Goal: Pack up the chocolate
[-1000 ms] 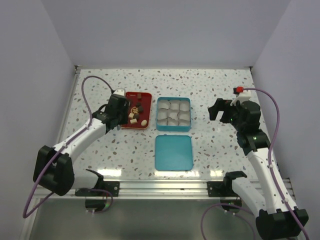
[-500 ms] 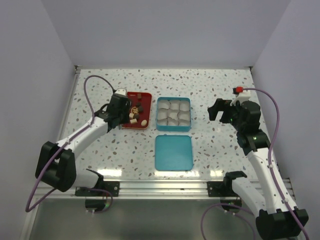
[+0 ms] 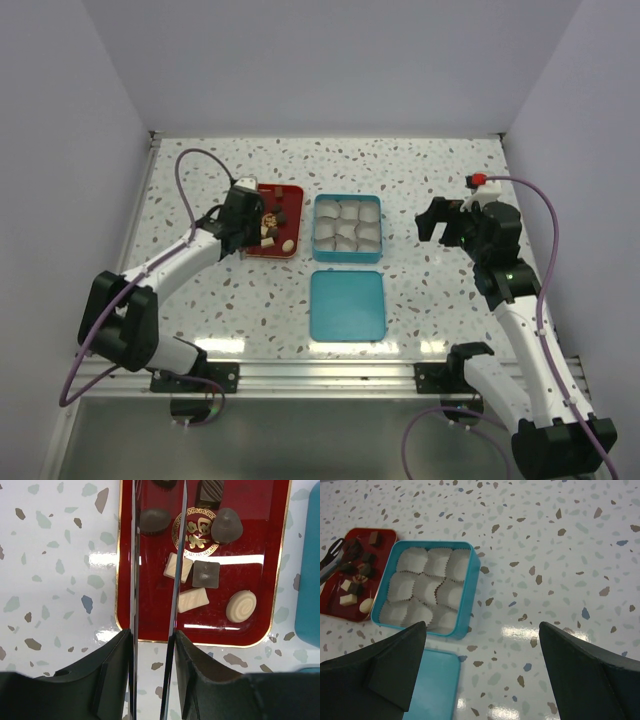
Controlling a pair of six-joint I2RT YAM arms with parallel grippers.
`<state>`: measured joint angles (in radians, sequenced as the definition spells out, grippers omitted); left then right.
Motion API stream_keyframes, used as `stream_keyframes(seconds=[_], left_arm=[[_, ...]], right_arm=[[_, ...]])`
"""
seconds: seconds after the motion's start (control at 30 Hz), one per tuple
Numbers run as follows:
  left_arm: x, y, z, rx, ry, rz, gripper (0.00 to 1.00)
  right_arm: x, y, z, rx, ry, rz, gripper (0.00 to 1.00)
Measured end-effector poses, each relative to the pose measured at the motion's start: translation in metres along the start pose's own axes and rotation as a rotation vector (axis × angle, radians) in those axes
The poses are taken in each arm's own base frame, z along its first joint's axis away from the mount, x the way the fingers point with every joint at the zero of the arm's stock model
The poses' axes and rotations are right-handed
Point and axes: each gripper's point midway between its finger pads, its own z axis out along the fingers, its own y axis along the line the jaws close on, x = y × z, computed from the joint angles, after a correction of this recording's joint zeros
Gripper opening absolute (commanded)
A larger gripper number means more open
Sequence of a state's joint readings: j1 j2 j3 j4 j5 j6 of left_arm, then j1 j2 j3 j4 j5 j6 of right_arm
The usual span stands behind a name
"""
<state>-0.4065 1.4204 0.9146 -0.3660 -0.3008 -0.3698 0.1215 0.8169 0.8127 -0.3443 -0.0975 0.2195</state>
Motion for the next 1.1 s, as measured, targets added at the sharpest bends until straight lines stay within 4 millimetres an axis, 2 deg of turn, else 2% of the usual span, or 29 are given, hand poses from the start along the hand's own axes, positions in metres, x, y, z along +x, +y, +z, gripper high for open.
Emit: stream_keyframes(seconds=[0.2, 0.33, 0.73, 1.1], left_arm=[[-0.003, -0.002, 0.003, 0.001, -0.001, 0.013, 0.39], [-0.003, -0.002, 0.003, 0.002, -0.001, 0.015, 0.28], [-0.005, -0.002, 0.001, 0.006, -0.003, 0.021, 0.24], [-0.041, -0.009, -0.03, 0.074, -0.104, 0.024, 0.23]], right_arm=[[0.0, 0.0, 0.0, 0.0, 0.0, 0.0, 0.99], [0.0, 0.0, 0.0, 0.001, 0.001, 0.0, 0.99], [0.0, 0.0, 0.0, 0.001, 0.001, 0.0, 0.99], [0.0, 0.0, 0.0, 0.001, 0.001, 0.0, 0.99]])
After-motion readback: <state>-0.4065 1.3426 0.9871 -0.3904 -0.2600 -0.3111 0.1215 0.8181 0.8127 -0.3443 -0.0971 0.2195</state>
